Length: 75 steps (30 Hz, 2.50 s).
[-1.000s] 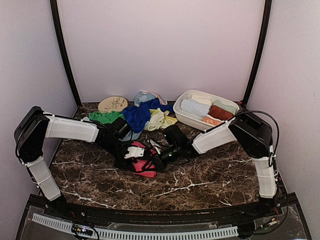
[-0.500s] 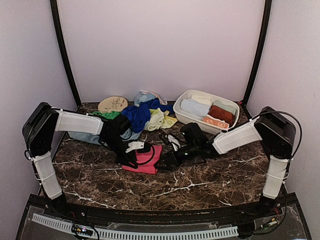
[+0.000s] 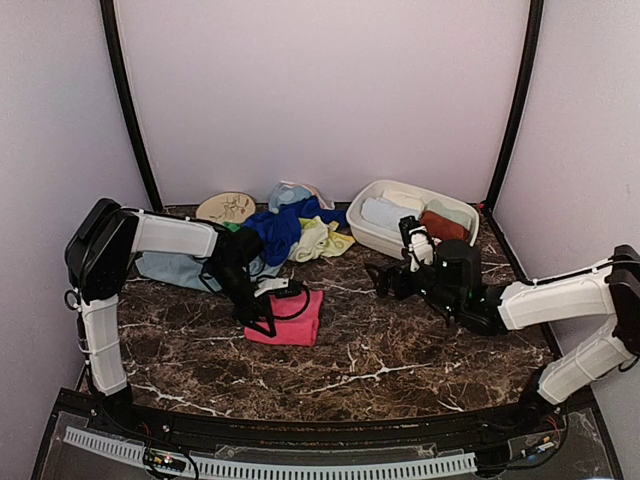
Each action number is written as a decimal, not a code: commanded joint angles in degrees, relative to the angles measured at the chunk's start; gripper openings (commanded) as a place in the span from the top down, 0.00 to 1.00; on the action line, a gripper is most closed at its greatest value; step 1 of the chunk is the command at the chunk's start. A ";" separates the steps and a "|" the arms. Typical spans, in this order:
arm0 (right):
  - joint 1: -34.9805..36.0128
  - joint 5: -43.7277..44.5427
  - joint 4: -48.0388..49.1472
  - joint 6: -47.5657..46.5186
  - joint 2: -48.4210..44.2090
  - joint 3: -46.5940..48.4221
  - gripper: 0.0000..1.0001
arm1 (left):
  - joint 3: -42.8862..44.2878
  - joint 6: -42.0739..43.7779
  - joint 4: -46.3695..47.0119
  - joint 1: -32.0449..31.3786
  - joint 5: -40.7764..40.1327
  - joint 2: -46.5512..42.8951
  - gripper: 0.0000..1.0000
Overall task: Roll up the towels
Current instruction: Roll the towel at the center of the board.
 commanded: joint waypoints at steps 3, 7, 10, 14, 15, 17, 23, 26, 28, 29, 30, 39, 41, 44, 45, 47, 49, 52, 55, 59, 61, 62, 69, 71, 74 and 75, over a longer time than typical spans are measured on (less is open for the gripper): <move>12.59 3.14 2.32 -23.65 -1.41 -2.03 0.02 | -3.89 -0.81 -8.79 -2.07 0.92 2.05 0.91; 24.38 7.71 -1.85 -37.74 2.57 -0.04 0.09 | -4.46 -0.72 -9.84 -2.22 1.92 2.94 0.91; 30.32 7.85 -3.28 -44.74 7.77 3.36 0.14 | -4.06 -1.07 -10.42 -2.23 1.59 3.83 0.92; 32.23 5.84 -3.64 -48.81 16.55 9.79 0.24 | -2.60 -1.57 -11.55 -2.28 0.70 5.52 0.91; 32.23 5.53 -3.03 -49.97 18.62 11.30 0.26 | -1.99 -2.10 -11.61 -2.21 0.10 5.96 0.91; 32.23 5.28 -2.57 -52.52 23.32 14.45 0.31 | -0.98 -2.61 -11.64 -2.31 -0.69 6.52 0.89; 30.49 3.97 -2.54 -55.86 31.65 22.47 0.38 | 0.64 -2.62 -12.21 -2.22 -1.10 7.38 0.82; 28.82 2.46 -4.10 -54.24 33.81 24.51 0.41 | 0.57 -1.93 -12.40 -2.20 -1.24 7.35 0.79; 27.51 1.54 -5.12 -52.70 34.93 25.19 0.44 | 0.48 -1.82 -12.32 -2.22 -1.20 7.28 0.76; 26.96 1.31 -5.95 -51.78 35.50 25.50 0.46 | 0.47 -1.98 -12.00 -2.22 -1.26 7.25 0.73; 26.61 1.12 -6.71 -51.00 35.94 25.73 0.49 | 0.40 -2.19 -11.59 -2.22 -1.47 7.07 0.69; 25.09 -1.03 -9.49 -44.62 37.89 24.00 0.64 | 0.36 -3.28 -8.52 1.67 0.16 3.27 0.35; 25.00 -1.85 -10.25 -43.01 38.13 24.43 0.67 | -0.19 -3.80 -7.65 2.73 -0.28 2.43 0.34; 24.34 -3.45 -12.53 -39.95 38.75 25.82 0.68 | -1.98 -4.33 -5.47 5.53 0.39 -1.07 0.34; 23.91 -4.56 -13.73 -38.70 38.89 26.26 0.69 | -3.01 -4.46 -4.39 6.51 0.43 -2.86 0.34; 22.80 -7.20 -16.36 -35.77 39.14 27.38 0.72 | -5.82 -4.03 -1.90 8.79 0.55 -7.02 0.34; 21.64 -9.41 -18.90 -33.07 39.42 28.56 0.74 | -9.55 -2.71 0.23 10.93 0.33 -11.45 0.34; 19.66 -13.94 -22.70 -28.65 39.82 30.19 0.77 | -13.76 0.26 2.33 13.30 0.33 -17.84 0.33; 17.55 -19.72 -26.60 -24.64 40.52 32.14 0.81 | -18.13 2.84 5.05 14.92 0.46 -23.54 0.33; 14.81 -28.47 -31.58 -19.18 42.19 36.58 0.87 | -22.41 5.89 7.39 14.95 0.55 -29.47 0.34; 13.52 -32.73 -34.03 -16.08 43.24 38.54 0.89 | -22.86 6.48 7.51 13.98 0.29 -31.00 0.34; 12.85 -34.73 -34.46 -14.67 43.59 38.97 0.89 | -22.97 6.66 7.70 12.91 -0.64 -31.50 0.35; 9.12 -46.48 -36.38 -5.19 46.81 41.28 0.91 | -22.98 6.79 12.24 1.18 -8.98 -31.11 0.35; 8.49 -49.01 -36.40 -2.70 47.87 41.79 0.91 | -21.63 6.59 13.73 -1.00 -11.16 -29.14 0.35; 7.70 -51.08 -37.02 -0.33 49.10 42.89 0.93 | -19.72 5.87 15.96 -3.78 -14.14 -25.92 0.35; 7.52 -51.58 -36.81 0.28 49.33 43.02 0.93 | -19.25 5.67 16.66 -4.66 -14.54 -25.15 0.35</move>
